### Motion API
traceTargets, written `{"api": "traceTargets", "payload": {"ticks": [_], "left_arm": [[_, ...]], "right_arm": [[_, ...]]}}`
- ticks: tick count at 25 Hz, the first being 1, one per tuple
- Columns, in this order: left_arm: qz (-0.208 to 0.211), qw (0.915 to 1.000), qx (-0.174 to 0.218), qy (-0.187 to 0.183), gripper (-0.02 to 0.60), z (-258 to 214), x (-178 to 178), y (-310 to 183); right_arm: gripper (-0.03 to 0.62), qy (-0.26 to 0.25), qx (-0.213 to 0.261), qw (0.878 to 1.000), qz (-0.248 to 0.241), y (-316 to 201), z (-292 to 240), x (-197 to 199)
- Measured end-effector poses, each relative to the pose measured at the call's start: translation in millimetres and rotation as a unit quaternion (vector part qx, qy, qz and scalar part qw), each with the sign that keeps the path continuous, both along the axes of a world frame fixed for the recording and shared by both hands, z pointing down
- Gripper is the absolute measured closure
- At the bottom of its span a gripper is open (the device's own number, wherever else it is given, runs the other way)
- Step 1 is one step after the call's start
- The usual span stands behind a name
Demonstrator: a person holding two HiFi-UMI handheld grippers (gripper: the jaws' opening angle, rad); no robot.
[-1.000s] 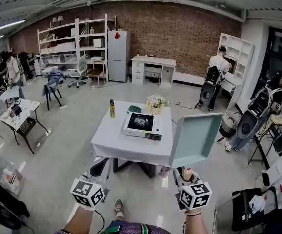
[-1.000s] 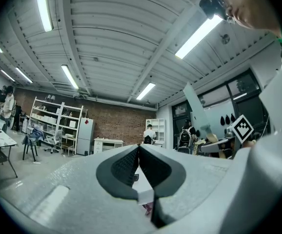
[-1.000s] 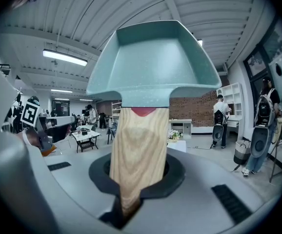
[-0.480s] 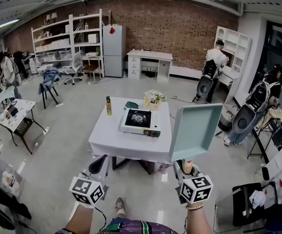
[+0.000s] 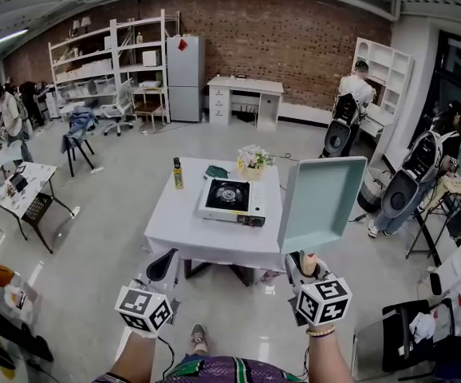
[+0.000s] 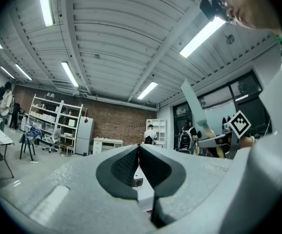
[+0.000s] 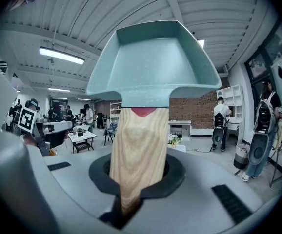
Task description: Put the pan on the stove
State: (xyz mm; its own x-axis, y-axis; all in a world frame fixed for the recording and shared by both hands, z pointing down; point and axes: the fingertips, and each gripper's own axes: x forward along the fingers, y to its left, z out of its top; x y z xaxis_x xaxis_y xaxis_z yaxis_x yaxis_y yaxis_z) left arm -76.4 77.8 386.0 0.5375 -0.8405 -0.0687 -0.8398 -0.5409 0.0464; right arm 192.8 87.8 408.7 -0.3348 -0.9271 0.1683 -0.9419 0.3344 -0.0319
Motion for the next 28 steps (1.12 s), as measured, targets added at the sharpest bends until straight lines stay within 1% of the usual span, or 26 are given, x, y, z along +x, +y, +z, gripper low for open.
{"api": "traceTargets", "payload": {"ticks": [6,14,18,23,28], "left_arm": [[-0.002,1.0,-0.001,0.002,0.563,-0.3,-3.8,-29.4],[-0.005,1.0,-0.003,0.003,0.563,-0.4,-8.9,-78.1],[-0.006,0.9999,-0.009,0.002,0.563,2.2,-18.7,-106.0],[-0.004,0.9999,-0.013,0.002,0.563,-2.3,-30.3,-136.9],[-0.001,0.9998,-0.019,0.001,0.563,-3.2,-36.8,-166.9]], "right_arm": [[0.549,0.003,0.0,1.0,0.0,-32.0,-4.3,-5.0],[0.549,0.013,-0.003,1.0,0.013,-79.8,-5.1,-1.1],[0.549,0.02,-0.006,1.0,0.018,-106.4,-3.6,-1.7],[0.549,0.013,-0.015,1.0,0.021,-138.1,-4.1,-10.3],[0.549,0.008,-0.013,1.0,0.019,-171.0,-9.3,-18.7]]}}
